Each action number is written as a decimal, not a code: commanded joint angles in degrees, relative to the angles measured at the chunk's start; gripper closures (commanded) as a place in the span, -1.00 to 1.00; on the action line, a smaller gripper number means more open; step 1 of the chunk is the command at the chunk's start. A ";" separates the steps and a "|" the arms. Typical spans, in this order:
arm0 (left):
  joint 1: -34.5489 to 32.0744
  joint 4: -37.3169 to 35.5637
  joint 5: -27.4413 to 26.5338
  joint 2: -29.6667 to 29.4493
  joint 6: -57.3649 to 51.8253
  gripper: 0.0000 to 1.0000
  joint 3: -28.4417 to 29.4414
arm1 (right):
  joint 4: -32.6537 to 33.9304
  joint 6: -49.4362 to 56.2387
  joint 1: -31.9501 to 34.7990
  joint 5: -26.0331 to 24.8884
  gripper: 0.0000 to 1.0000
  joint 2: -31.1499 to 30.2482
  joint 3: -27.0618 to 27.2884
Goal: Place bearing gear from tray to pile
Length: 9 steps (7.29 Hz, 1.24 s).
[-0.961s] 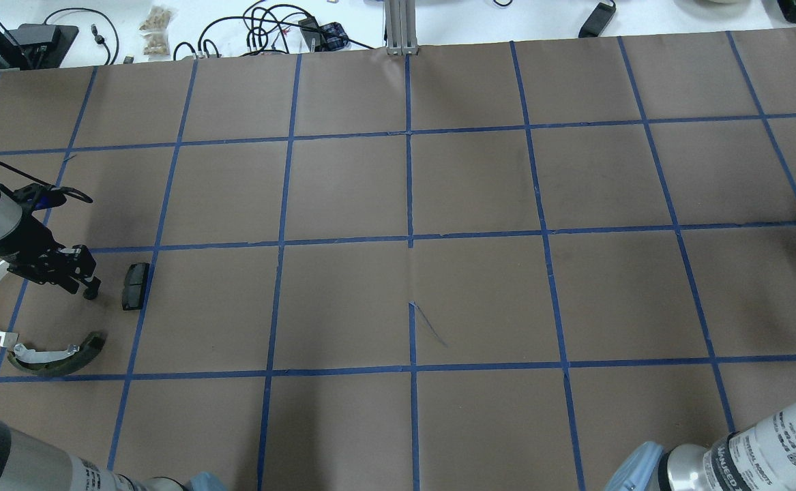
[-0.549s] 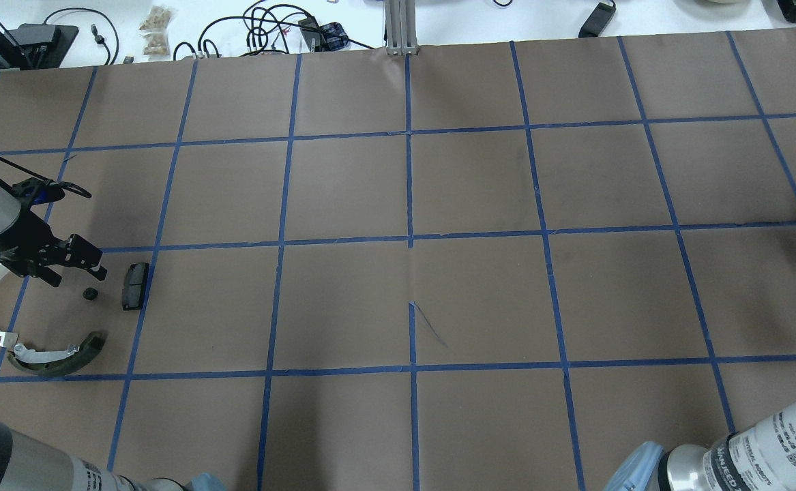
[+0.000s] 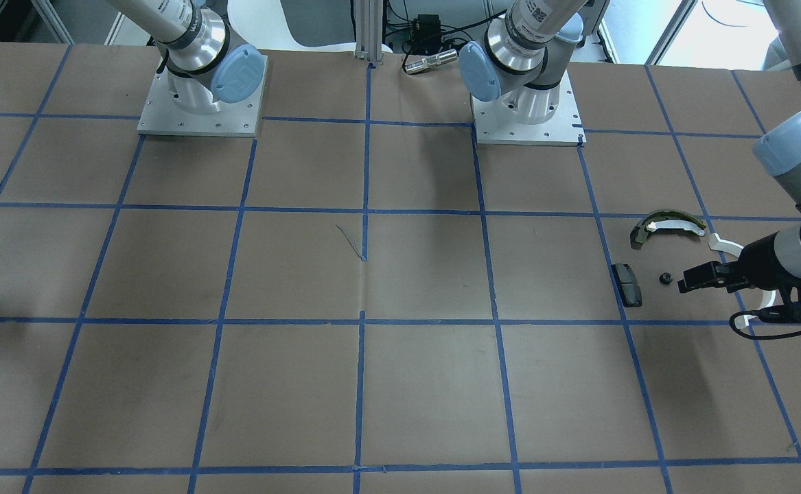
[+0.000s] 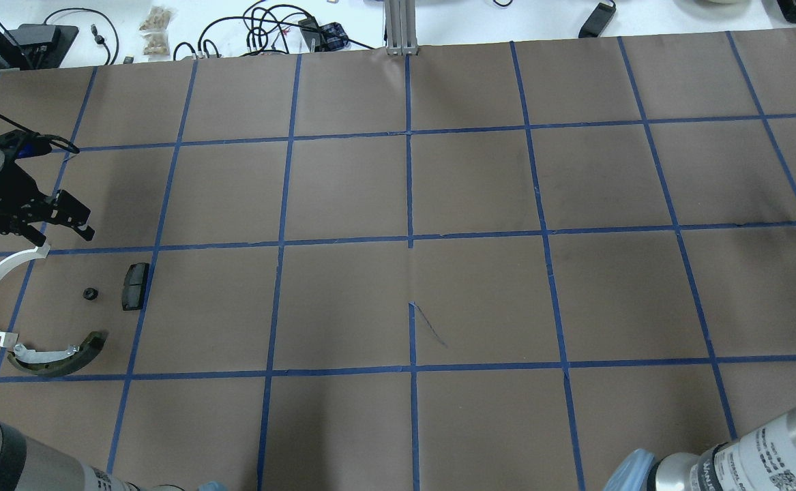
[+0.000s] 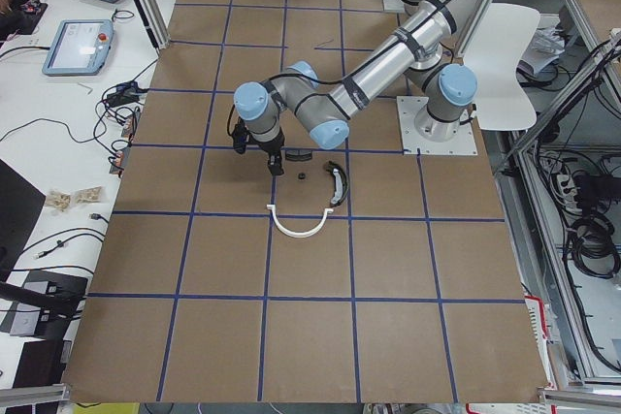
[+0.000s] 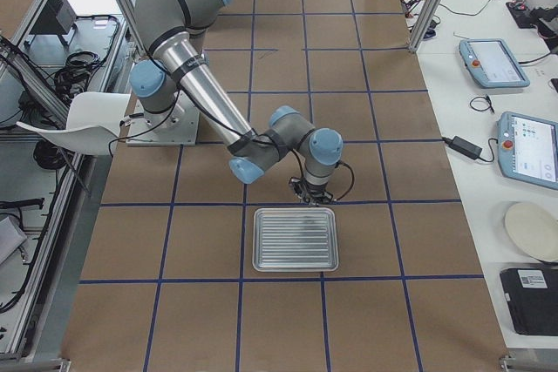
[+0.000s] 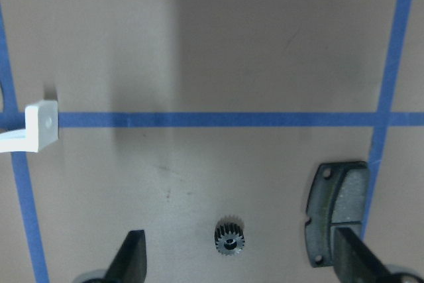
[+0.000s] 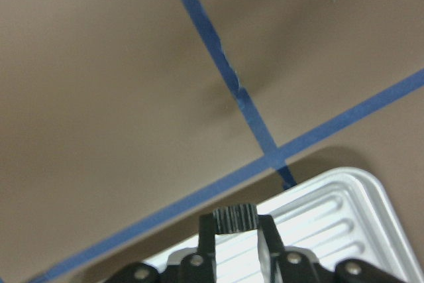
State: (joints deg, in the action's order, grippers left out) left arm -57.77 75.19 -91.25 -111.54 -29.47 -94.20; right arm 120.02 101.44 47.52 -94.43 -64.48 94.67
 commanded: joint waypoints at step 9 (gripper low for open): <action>-8.06 3.73 -0.33 2.03 7.59 -1.00 2.36 | -3.66 -110.49 64.50 3.55 0.98 -3.56 -0.36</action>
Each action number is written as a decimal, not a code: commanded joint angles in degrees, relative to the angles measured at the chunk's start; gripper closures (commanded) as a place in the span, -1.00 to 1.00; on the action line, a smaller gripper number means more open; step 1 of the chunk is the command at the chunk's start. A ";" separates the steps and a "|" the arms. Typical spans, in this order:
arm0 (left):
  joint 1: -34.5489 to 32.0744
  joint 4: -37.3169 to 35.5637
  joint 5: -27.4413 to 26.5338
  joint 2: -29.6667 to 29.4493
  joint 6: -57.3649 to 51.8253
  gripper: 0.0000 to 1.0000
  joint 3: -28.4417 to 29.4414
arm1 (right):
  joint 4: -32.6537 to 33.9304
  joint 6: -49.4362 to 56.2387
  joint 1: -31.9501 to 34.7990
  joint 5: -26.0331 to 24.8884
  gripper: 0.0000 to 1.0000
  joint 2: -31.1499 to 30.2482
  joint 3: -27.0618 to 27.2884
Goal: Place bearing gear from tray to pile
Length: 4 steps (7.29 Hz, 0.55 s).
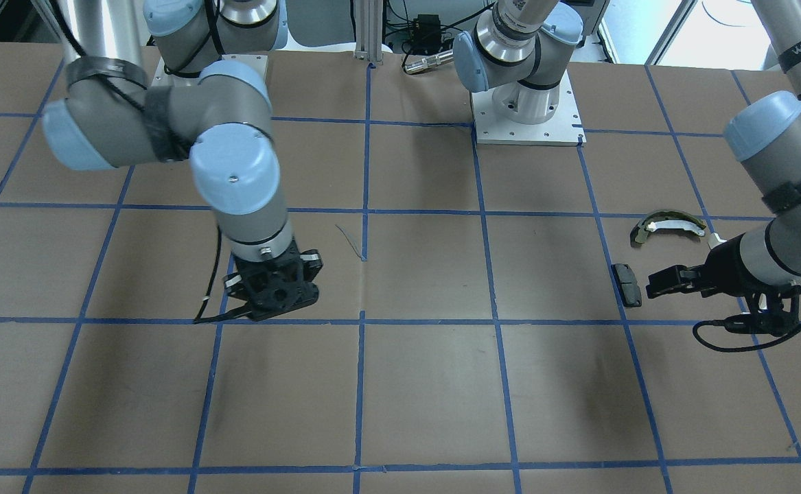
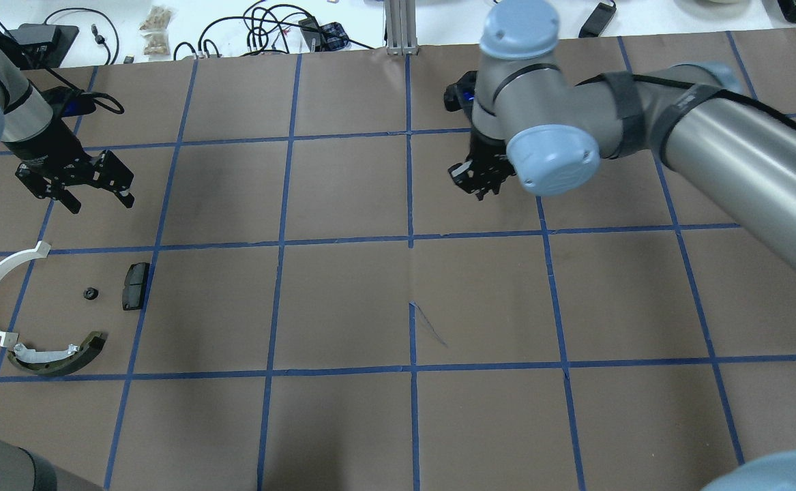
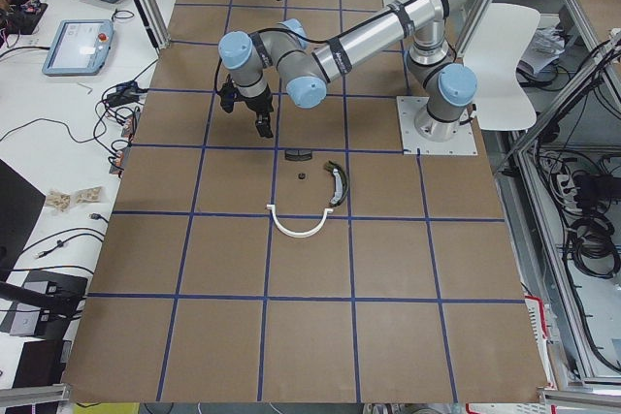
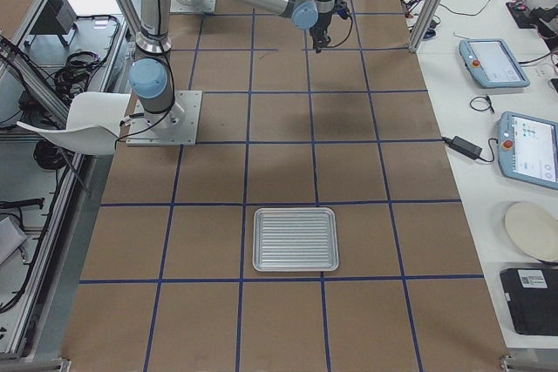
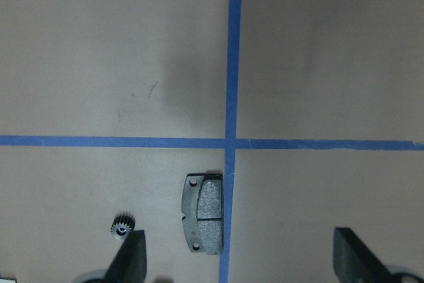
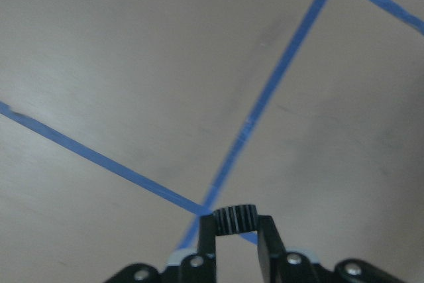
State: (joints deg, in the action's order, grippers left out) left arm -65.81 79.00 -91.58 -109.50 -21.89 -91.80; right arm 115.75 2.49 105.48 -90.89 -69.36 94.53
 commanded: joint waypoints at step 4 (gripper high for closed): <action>-1.76 0.02 0.00 -0.36 0.09 -1.00 0.22 | 7.38 -31.47 12.12 6.25 0.72 7.57 0.12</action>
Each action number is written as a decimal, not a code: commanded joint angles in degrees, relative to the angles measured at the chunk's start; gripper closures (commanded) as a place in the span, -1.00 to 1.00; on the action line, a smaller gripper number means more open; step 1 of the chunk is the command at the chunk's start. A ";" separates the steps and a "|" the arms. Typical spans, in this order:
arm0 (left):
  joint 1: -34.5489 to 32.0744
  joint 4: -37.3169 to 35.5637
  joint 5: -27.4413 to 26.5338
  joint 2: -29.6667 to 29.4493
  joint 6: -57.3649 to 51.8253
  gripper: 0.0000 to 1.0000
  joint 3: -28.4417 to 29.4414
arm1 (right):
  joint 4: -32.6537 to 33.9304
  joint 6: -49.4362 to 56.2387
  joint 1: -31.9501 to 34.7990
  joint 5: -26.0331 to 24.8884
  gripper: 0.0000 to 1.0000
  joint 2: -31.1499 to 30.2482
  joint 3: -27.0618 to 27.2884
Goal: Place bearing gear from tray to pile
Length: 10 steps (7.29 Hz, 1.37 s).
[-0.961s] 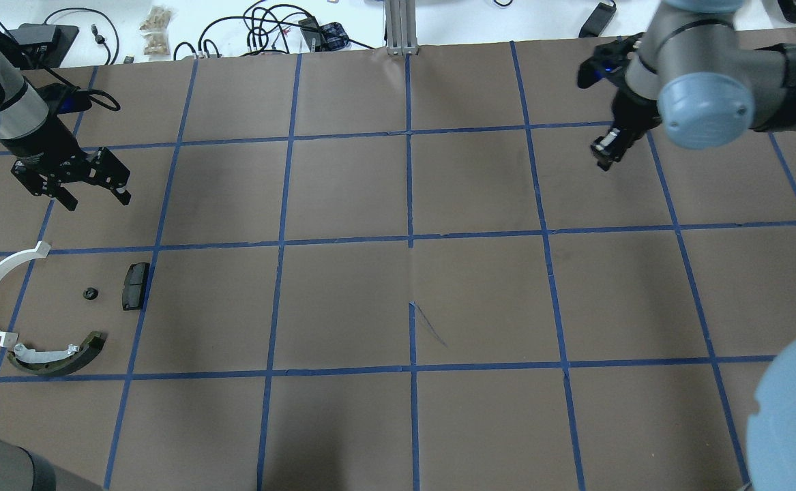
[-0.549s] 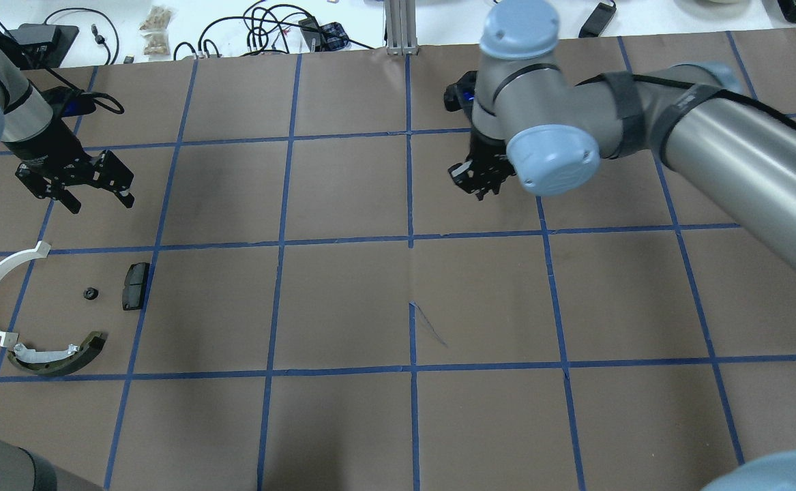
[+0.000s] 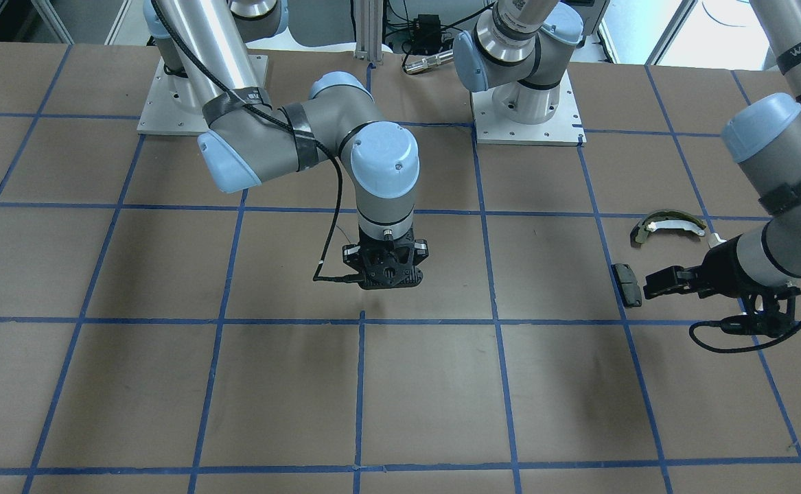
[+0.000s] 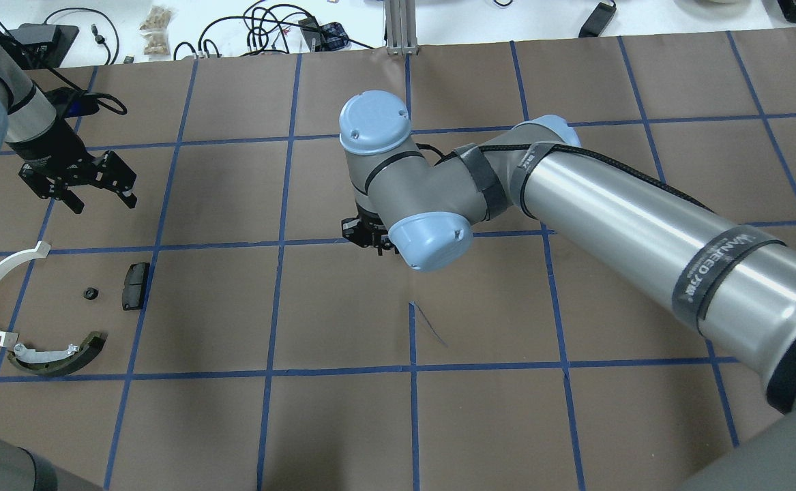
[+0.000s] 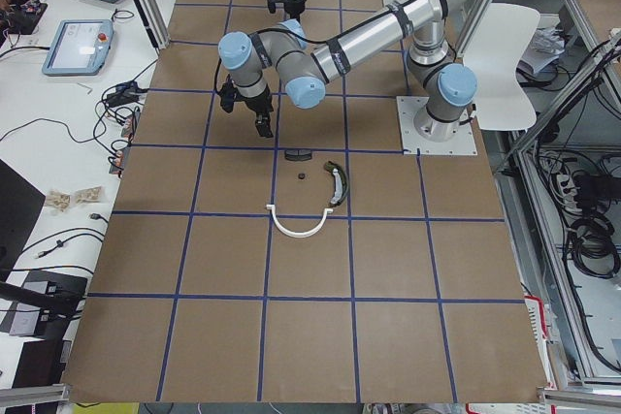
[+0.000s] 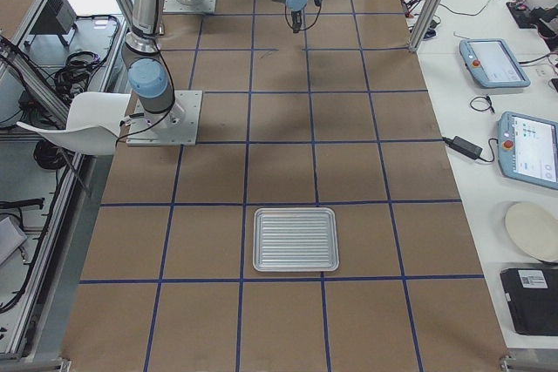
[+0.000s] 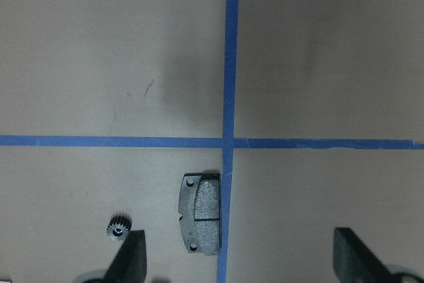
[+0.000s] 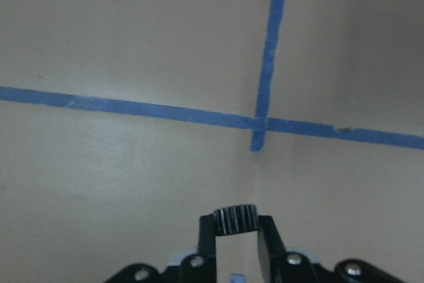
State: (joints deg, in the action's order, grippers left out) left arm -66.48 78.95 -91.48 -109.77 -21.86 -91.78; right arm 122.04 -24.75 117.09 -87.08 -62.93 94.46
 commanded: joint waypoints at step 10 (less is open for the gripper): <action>-30.08 -4.57 4.36 -1.58 22.11 -1.00 -0.41 | -20.21 18.38 -22.57 -0.02 -1.00 -17.53 -4.97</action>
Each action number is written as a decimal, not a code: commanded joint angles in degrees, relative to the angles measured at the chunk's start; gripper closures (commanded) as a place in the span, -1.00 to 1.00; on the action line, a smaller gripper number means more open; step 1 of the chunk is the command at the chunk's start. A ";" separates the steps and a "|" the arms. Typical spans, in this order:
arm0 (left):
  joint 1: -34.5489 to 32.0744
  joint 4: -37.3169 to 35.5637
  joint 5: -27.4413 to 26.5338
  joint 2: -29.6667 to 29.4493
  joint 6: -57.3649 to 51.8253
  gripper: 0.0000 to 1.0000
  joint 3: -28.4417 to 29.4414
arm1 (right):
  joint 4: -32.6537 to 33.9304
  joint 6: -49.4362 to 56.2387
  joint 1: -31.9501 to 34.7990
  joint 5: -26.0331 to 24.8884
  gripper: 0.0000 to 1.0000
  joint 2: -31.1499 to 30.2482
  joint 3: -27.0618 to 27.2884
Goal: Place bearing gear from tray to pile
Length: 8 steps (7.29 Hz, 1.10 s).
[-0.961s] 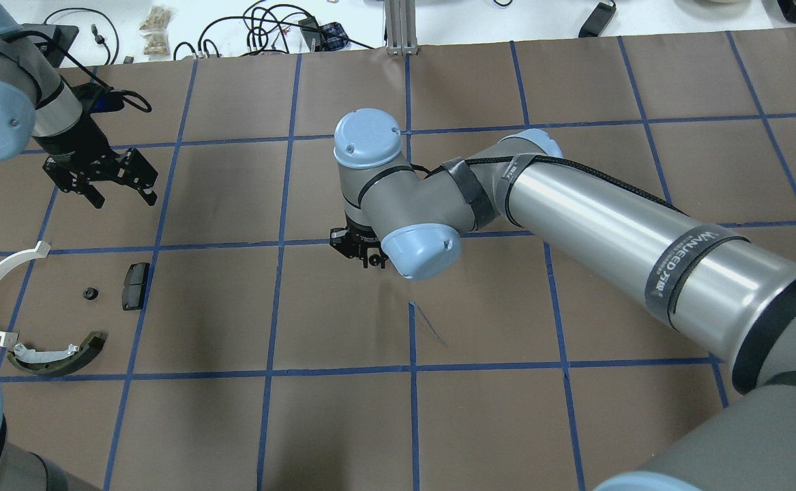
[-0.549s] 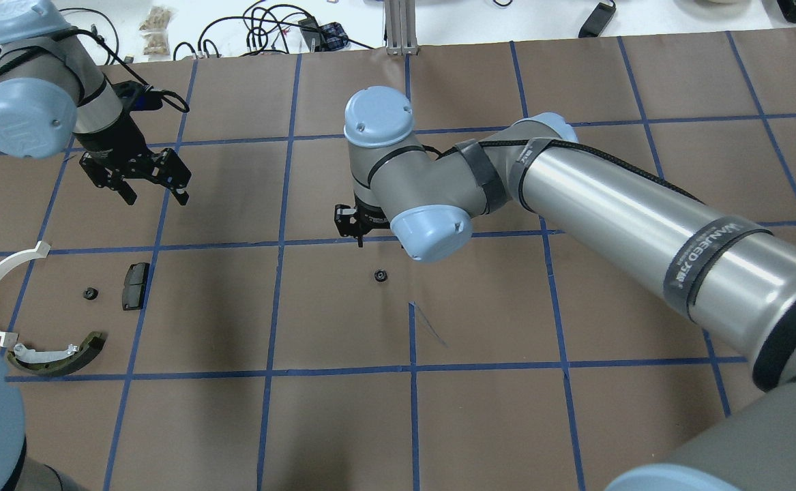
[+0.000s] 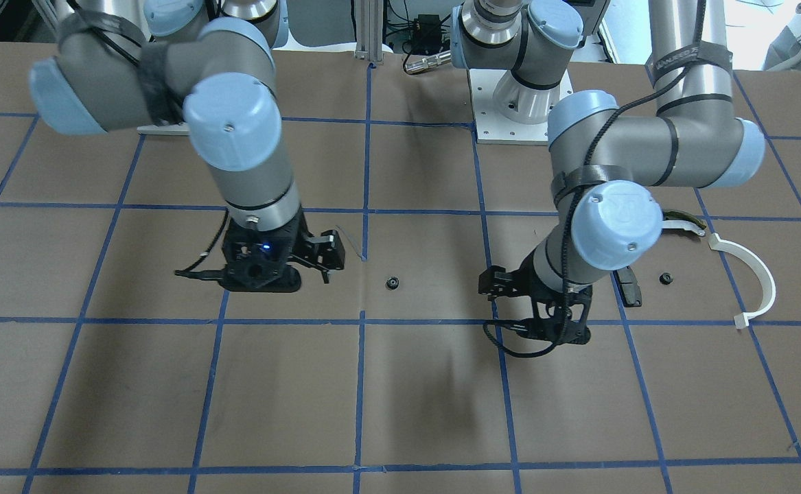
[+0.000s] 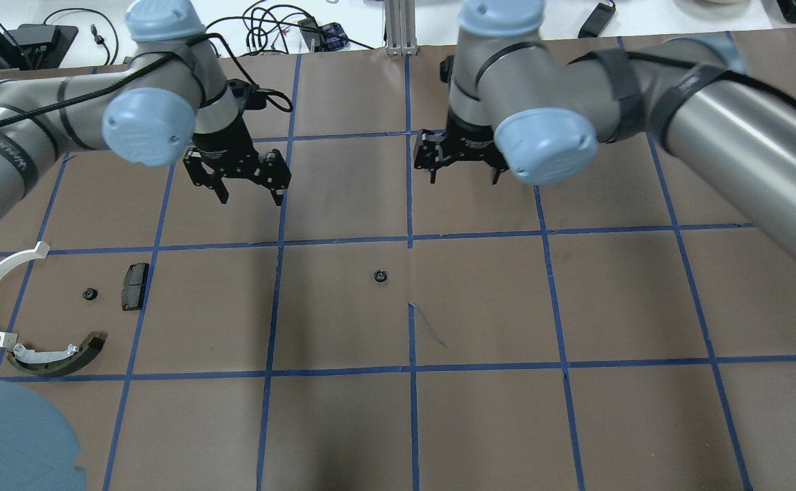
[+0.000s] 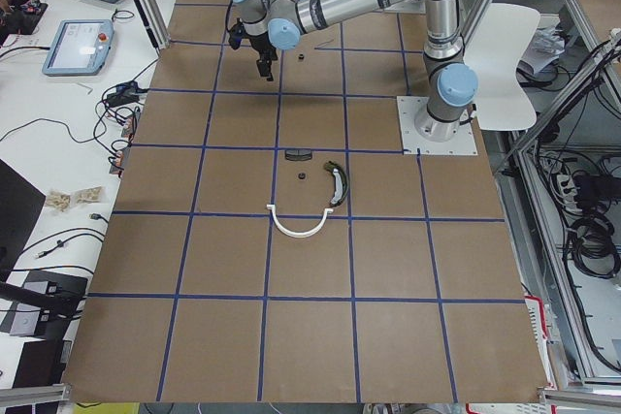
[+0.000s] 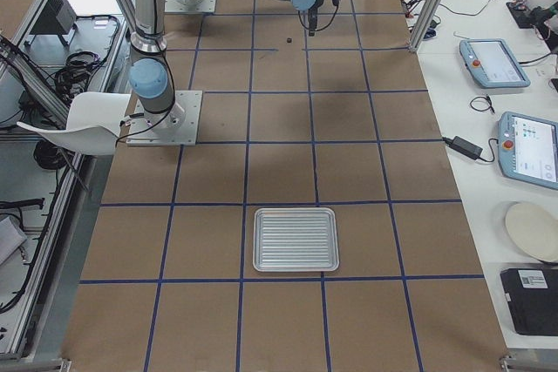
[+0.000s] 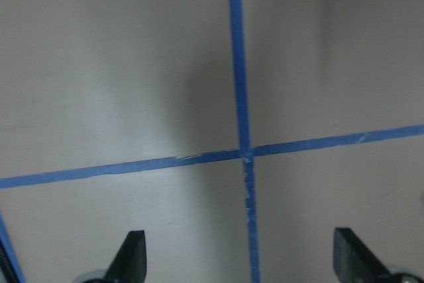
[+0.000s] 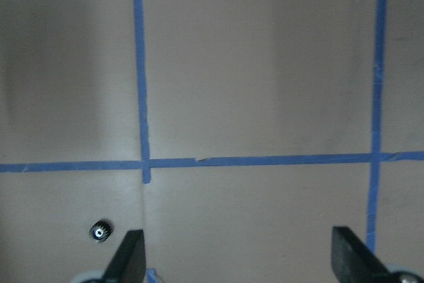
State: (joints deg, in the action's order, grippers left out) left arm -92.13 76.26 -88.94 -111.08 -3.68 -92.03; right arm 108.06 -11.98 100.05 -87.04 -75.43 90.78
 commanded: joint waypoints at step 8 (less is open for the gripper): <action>-15.54 -32.14 3.86 -1.95 14.76 -1.00 -19.68 | -14.02 8.79 -6.88 -5.07 -1.00 -12.02 -1.05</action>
State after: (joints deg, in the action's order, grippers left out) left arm -107.47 44.80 -85.03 -112.97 10.87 -110.57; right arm 94.43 -5.29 93.12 -91.98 -87.34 89.94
